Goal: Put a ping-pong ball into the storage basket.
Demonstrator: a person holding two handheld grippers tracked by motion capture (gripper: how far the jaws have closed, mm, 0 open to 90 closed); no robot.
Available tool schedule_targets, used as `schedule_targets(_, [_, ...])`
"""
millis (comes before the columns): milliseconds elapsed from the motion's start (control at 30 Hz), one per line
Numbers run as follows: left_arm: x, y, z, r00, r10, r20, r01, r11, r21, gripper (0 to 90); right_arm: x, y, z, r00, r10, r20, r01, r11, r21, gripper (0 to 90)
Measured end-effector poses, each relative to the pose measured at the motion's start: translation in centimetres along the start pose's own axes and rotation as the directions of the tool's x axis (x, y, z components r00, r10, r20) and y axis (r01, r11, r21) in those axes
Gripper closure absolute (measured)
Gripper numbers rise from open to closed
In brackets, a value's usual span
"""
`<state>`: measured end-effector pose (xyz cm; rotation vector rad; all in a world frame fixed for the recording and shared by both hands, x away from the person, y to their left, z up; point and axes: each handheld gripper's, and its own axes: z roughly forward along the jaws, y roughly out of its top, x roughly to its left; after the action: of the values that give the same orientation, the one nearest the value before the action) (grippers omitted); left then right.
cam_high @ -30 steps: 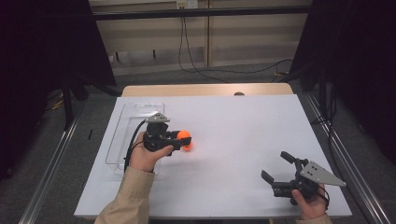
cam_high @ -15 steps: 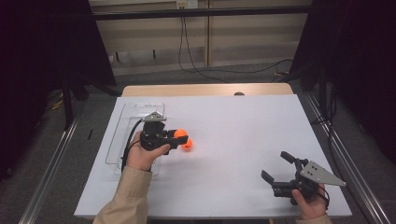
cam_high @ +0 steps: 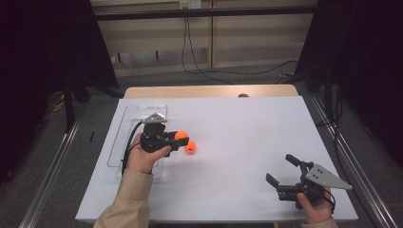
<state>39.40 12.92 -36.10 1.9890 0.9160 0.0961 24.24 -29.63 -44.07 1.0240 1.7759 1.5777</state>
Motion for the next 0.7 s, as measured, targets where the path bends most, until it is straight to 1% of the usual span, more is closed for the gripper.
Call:
schedule_targets(200, [0.1, 0.1, -0.3, 1.0000, 0.002, -0.008, -0.002, 1.0000, 0.001, 50.9, 0.0, 0.0, 0.0, 1.0000, 0.000, -0.001, 0.000, 1.000, 0.002, 0.7])
schedule_targets(267, [0.3, 0.1, -0.5, 0.9999, -0.003, -0.014, 0.003, 1.0000, -0.008, 50.9, 0.0, 0.0, 0.0, 1.0000, 0.004, 0.002, -0.004, 1.000, -0.001, 0.6])
schedule_targets(433, [0.4, 0.1, -0.8, 0.9998, 0.000, -0.018, 0.000, 0.9999, -0.015, 50.9, 0.0, 0.0, 0.0, 1.0000, 0.004, 0.003, -0.004, 1.000, -0.002, 0.7])
schedule_targets(600, [0.7, 0.1, -1.1, 0.9996, -0.013, -0.026, 0.012, 0.9997, -0.022, 50.9, 0.0, 0.0, 0.0, 1.0000, 0.001, -0.001, -0.001, 1.000, 0.001, 0.7])
schedule_targets(700, [0.8, 0.1, -1.2, 0.9995, -0.012, -0.029, 0.011, 0.9997, -0.023, 50.9, 0.0, 0.0, 0.0, 1.0000, 0.001, 0.000, -0.001, 1.000, 0.001, 0.6])
